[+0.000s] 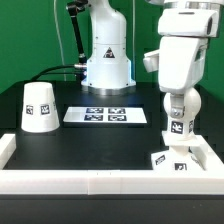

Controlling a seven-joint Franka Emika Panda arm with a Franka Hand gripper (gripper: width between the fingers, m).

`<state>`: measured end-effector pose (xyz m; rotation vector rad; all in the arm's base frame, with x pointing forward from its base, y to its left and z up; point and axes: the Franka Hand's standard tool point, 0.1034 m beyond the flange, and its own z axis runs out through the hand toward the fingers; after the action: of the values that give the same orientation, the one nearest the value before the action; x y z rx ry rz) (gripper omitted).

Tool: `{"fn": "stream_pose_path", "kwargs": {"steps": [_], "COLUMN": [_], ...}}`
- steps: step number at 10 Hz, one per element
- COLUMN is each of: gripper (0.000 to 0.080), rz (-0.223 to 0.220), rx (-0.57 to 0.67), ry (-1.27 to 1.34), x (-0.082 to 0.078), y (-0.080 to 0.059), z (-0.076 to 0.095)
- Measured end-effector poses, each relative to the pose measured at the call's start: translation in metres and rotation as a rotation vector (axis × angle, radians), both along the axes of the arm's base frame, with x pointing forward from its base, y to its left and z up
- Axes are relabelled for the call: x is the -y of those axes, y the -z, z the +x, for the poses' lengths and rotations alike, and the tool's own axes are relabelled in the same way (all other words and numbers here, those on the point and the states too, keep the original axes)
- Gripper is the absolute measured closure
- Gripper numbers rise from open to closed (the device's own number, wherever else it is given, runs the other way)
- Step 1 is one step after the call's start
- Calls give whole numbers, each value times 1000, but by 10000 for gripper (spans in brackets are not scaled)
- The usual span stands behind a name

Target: Assemble lamp

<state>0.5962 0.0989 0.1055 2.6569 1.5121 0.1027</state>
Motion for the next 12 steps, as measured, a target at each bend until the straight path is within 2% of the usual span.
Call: {"fn": "stream_pose_path", "kwargs": {"steps": [4, 10, 12], "gripper": [223, 223, 223], "rz": [70, 109, 140], "rx": [5, 14, 5], "ry": [436, 804, 997], "x": [-1, 0, 1], "y": [0, -1, 0], "z": [0, 1, 0]}}
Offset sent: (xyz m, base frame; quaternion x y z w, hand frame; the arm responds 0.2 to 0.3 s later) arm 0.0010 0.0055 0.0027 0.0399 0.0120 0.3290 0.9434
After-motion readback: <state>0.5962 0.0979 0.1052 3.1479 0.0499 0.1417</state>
